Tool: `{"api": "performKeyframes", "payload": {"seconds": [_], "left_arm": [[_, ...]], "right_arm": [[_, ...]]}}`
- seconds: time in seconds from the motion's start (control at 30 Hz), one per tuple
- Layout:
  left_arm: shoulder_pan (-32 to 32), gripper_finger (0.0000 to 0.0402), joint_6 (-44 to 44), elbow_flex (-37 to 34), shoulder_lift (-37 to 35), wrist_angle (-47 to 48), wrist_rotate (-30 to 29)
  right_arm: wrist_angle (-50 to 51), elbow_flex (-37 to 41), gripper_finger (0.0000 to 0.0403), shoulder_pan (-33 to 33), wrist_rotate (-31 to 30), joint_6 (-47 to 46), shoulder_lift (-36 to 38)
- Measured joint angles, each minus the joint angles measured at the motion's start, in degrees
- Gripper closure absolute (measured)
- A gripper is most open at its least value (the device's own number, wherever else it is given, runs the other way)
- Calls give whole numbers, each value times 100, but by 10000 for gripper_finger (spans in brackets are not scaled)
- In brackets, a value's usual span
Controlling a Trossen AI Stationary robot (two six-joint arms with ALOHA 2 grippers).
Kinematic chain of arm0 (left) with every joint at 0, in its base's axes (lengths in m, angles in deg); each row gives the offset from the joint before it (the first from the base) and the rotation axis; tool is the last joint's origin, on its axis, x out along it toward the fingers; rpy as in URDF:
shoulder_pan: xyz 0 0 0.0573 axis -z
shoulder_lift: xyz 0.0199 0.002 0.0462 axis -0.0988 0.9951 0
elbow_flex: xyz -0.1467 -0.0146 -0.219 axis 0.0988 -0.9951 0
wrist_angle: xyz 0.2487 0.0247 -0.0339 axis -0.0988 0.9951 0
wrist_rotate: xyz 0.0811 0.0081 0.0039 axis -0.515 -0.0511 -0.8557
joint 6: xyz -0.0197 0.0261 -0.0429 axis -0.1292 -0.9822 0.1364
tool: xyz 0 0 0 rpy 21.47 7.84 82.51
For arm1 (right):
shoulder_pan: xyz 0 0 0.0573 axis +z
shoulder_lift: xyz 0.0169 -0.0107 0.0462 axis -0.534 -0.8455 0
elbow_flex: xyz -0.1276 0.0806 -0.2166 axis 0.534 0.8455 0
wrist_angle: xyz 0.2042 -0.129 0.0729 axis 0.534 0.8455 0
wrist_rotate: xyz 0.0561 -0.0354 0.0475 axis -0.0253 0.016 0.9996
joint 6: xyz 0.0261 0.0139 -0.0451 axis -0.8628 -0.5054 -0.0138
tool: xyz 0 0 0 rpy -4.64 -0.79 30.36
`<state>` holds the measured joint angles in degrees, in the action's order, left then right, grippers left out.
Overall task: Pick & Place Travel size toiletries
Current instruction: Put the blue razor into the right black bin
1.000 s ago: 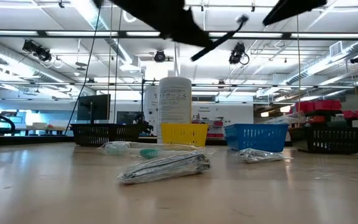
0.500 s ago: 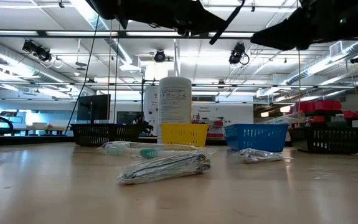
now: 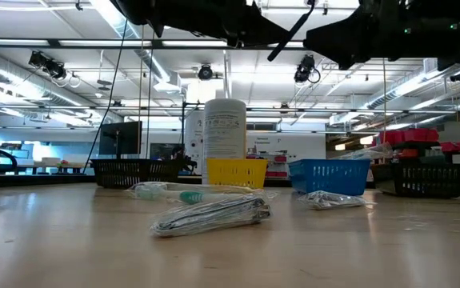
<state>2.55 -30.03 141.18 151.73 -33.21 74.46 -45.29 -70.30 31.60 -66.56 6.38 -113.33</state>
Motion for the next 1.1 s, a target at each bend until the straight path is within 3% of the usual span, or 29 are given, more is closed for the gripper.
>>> {"api": "performKeyframes", "payload": {"seconds": [0.17, 0.37, 0.53, 0.83, 1.1], "left_arm": [[0, 356, -23, 0, 0, 0, -138], [0, 357, -15, 0, 0, 3, -186], [0, 357, 93, 0, 0, 10, -188], [0, 358, 275, 0, 0, 18, -188], [0, 356, 468, 0, 0, -50, -154]], "right_arm": [[17, -8, 243, -45, 448, -174, -112], [-108, -8, 243, -45, 413, -168, -398], [-143, -8, 243, -52, -198, -3, -554], [-842, -13, 243, -52, 373, 41, -566], [-1204, -13, 243, -49, 366, 27, -578]]}}
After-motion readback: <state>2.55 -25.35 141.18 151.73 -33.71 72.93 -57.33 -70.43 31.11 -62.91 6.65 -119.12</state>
